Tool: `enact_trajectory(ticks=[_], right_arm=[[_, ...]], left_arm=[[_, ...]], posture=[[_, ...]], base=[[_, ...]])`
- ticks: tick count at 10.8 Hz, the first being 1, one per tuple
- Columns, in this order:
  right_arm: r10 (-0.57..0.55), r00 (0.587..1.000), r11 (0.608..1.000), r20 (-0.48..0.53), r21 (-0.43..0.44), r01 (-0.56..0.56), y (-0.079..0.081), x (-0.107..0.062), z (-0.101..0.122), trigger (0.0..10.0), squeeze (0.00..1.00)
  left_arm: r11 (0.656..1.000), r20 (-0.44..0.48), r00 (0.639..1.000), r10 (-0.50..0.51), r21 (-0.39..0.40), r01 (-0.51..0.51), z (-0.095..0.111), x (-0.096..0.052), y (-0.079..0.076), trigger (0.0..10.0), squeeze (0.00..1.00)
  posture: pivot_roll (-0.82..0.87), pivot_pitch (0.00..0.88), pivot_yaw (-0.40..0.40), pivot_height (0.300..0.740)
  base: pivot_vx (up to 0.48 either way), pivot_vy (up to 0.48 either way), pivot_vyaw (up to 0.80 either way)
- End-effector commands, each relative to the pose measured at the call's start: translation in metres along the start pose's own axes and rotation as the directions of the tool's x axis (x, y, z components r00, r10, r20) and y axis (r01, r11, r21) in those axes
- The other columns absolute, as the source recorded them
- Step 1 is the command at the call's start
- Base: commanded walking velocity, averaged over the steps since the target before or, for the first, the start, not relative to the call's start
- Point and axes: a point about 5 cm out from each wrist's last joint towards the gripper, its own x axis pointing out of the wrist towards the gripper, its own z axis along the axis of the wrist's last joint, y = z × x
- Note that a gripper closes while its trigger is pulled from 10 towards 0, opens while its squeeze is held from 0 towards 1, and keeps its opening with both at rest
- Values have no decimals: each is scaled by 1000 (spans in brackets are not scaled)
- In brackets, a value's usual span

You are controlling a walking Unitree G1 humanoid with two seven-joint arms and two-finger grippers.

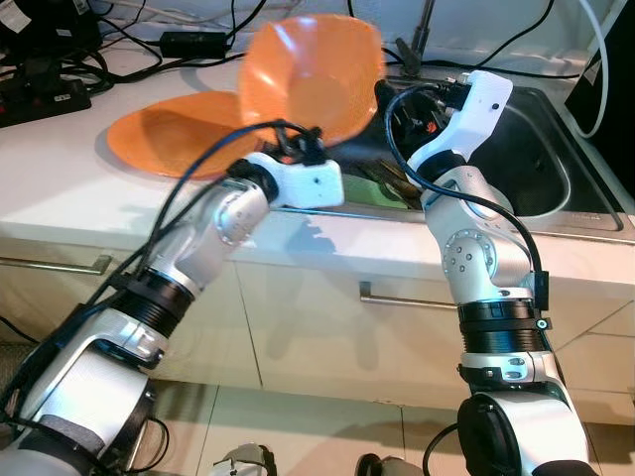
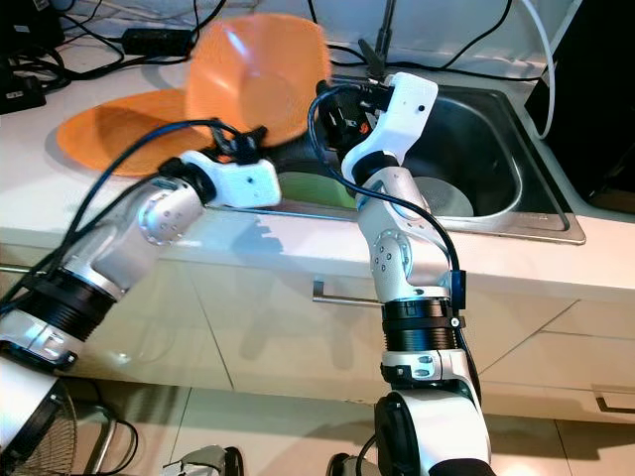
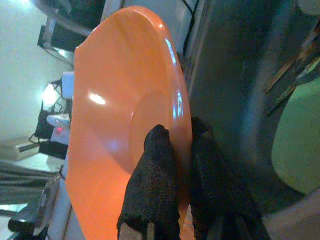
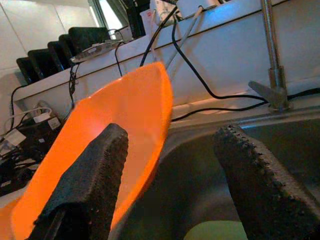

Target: Kitchen organization

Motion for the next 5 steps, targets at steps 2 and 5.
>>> enact_trajectory(ticks=[2, 5], right_arm=[[20, 1000, 1000, 6, 11, -20, 6, 3, 5, 10000, 0], [17, 1000, 1000, 2, 14, -17, 6, 4, 4, 10000, 0]], left_arm=[[1000, 74, 997, 7, 27, -9, 15, 0, 4, 10000, 0], [999, 100, 995, 4, 36, -8, 19, -1, 3, 10000, 0]], posture=[[82, 61, -12, 740], [87, 52, -14, 740]], base=[[0, 0, 0], [0, 0, 0]])
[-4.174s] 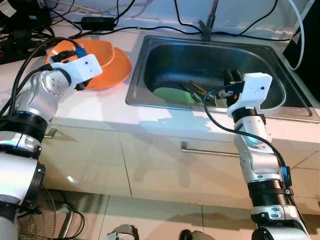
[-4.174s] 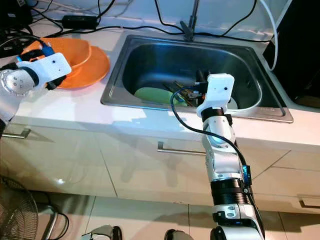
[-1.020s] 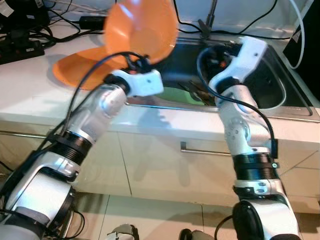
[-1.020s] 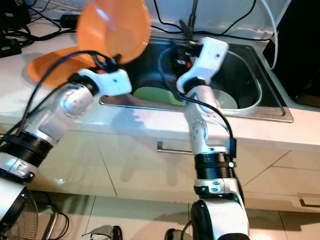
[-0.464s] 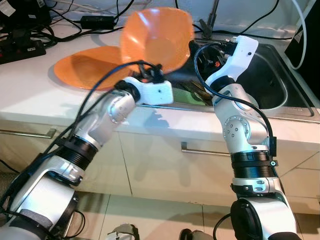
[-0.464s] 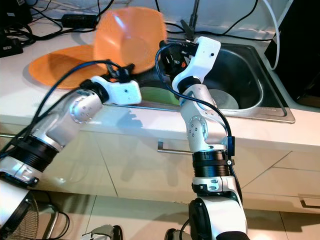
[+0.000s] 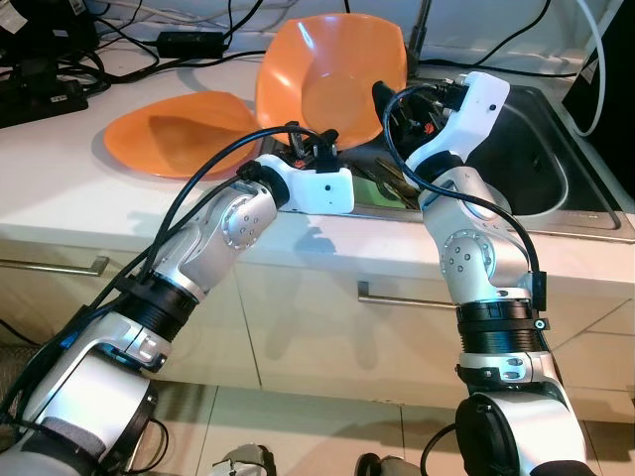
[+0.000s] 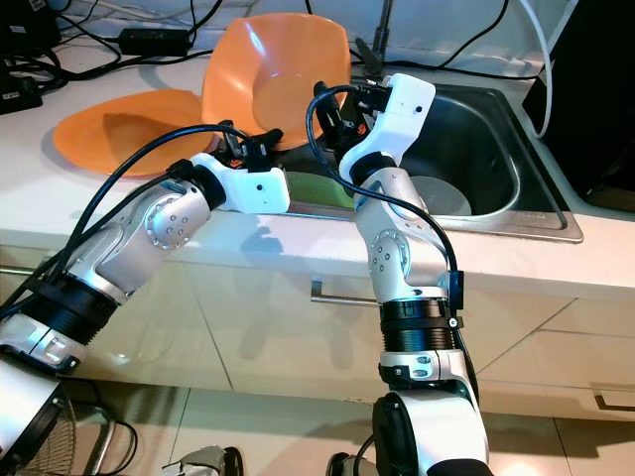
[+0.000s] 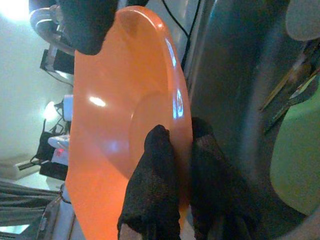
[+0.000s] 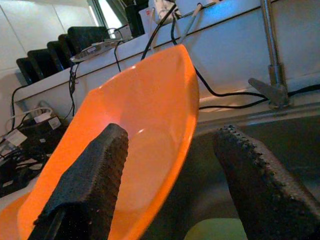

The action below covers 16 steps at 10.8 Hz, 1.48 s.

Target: Kitchen organization

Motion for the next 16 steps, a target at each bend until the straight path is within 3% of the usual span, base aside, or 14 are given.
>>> enact_trajectory(ticks=[1, 2, 3, 4, 5, 6, 7, 8, 9, 10, 11, 16], right_arm=[[13, 1000, 1000, 4, 8, -13, 4, 3, 4, 10000, 0], [13, 1000, 1000, 3, 10, -13, 5, 3, 3, 10000, 0], [13, 1000, 1000, 2, 14, -13, 5, 3, 3, 2902, 0], [12, 1000, 1000, -2, 14, -12, 5, 4, 2, 1176, 0], [14, 1000, 1000, -12, 13, -14, 5, 3, 0, 745, 0], [14, 1000, 1000, -15, 15, -14, 5, 3, 0, 1294, 0], [16, 1000, 1000, -19, 15, -15, 5, 3, -1, 8549, 0], [14, 1000, 1000, -21, 14, -13, 5, 3, -2, 10000, 0], [2, 1000, 1000, -22, 19, -2, 4, 3, -2, 10000, 0], [-1, 1000, 1000, -21, 21, 1, 3, 3, -2, 2196, 0], [0, 1000, 1000, -20, 22, 0, 3, 3, -2, 0, 0], [-5, 1000, 999, -24, 31, 5, 2, 3, -2, 0, 0]], left_arm=[[999, 47, 999, 13, 29, -15, 9, 0, 5, 10000, 0], [999, 48, 999, 11, 31, -12, 9, -1, 5, 10000, 0], [999, 50, 999, 7, 35, -8, 8, -2, 4, 10000, 0], [999, 56, 998, 2, 43, -5, 9, -2, 4, 10000, 0], [999, 62, 998, 4, 54, -7, 10, -3, 4, 10000, 0], [998, 66, 998, 8, 58, -12, 10, -2, 5, 10000, 0], [998, 72, 997, 12, 60, -16, 11, -3, 6, 10000, 0], [998, 74, 997, 12, 61, -17, 11, -3, 6, 10000, 0], [998, 78, 997, 11, 63, -16, 12, -3, 6, 10000, 0], [998, 81, 997, 8, 68, -13, 12, -4, 6, 10000, 0], [997, 85, 996, 3, 74, -9, 12, -5, 5, 10000, 0], [996, 89, 996, 0, 94, -9, 12, -6, 5, 10000, 0]], posture=[[89, 50, -16, 740], [91, 48, -17, 740], [92, 48, -17, 740], [92, 48, -17, 740], [94, 42, -18, 740], [94, 43, -17, 740], [94, 44, -18, 740], [94, 46, -17, 740], [95, 47, -17, 740], [96, 49, -17, 740], [95, 48, -17, 740], [95, 58, -18, 740]], base=[[0, 0, 0], [0, 0, 0], [0, 0, 0], [0, 0, 0], [0, 0, 0], [0, 0, 0], [0, 0, 0], [0, 0, 0], [0, 0, 0], [0, 0, 0], [0, 0, 0], [0, 0, 0]])
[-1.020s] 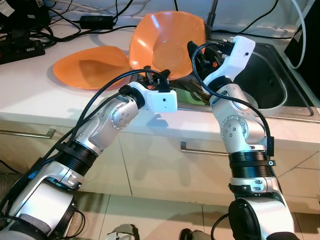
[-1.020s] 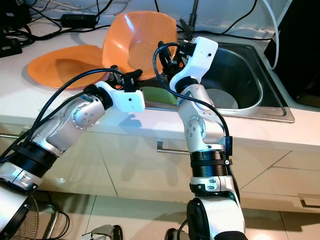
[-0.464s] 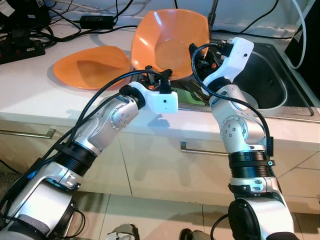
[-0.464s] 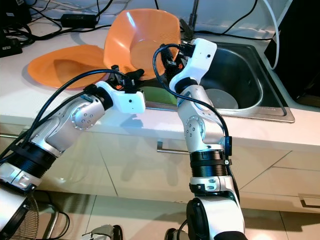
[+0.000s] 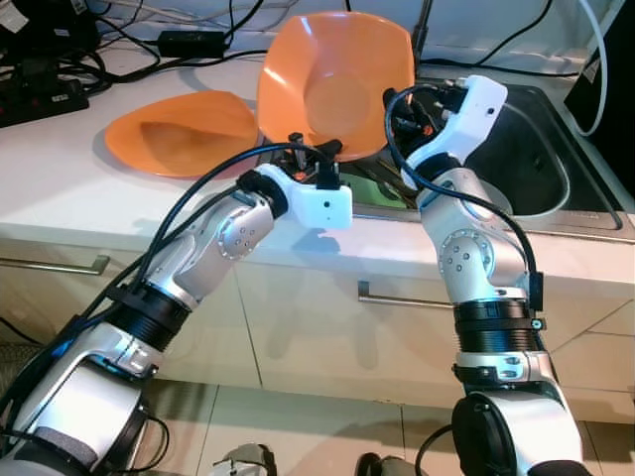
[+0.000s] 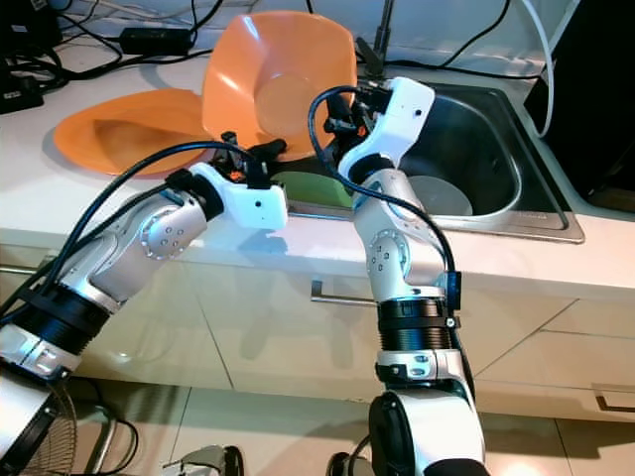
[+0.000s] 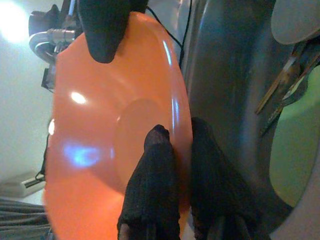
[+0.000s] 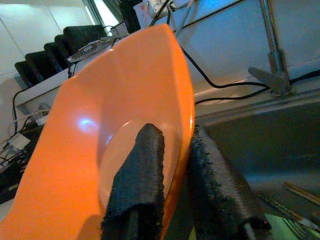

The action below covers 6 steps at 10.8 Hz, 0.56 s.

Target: Kitchen organization

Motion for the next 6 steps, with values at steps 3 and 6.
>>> enact_trajectory(ticks=[3, 6], right_arm=[[12, 1000, 1000, -16, -11, -13, 3, 1, 0, 0, 0], [17, 999, 1000, -27, -11, -18, 3, 1, -2, 0, 0]], left_arm=[[998, 43, 999, 22, 61, -25, 7, 2, 9, 10000, 0], [998, 37, 999, 33, 57, -35, 6, 1, 11, 10000, 1000]], posture=[[94, 63, -18, 740], [92, 66, -18, 740]], base=[[0, 0, 0], [0, 0, 0]])
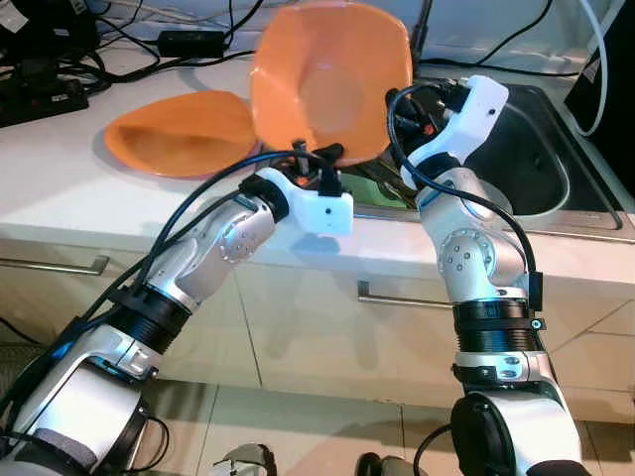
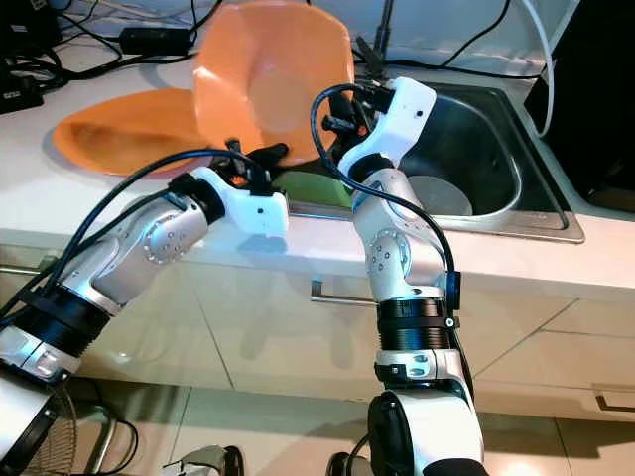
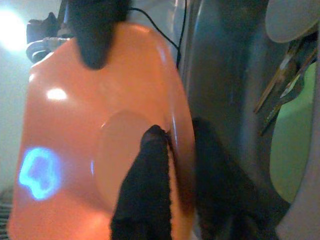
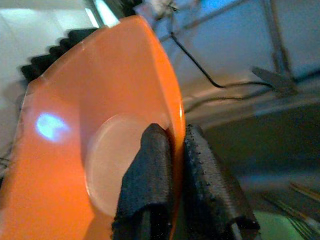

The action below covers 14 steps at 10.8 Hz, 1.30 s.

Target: Kitchen organization

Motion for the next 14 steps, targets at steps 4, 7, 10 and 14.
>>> enact_trajectory(ticks=[4, 7, 10, 14], right_arm=[[-94, 996, 996, 14, -6, 94, -12, 1, 5, 0, 0], [-182, 983, 983, 35, 0, 182, -24, 2, 10, 0, 0], [-371, 923, 929, 99, 52, 367, -53, 4, 27, 0, 0], [-485, 861, 872, 154, 5, 490, -78, 2, 36, 10000, 0]], left_arm=[[998, 20, 998, 61, 10, -61, 3, 1, 16, 10000, 1000], [998, 19, 998, 63, 3, -63, 4, 1, 16, 10000, 1000], [997, 21, 997, 68, -32, -68, 7, 1, 13, 10000, 1000], [889, -103, 986, 133, -428, -165, 0, -1, 5, 10000, 0]], posture=[[93, 71, -21, 740], [93, 71, -20, 740], [93, 70, -20, 740], [94, 69, -18, 740]], base=[[0, 0, 0], [0, 0, 0], [0, 0, 0], [0, 0, 0]])
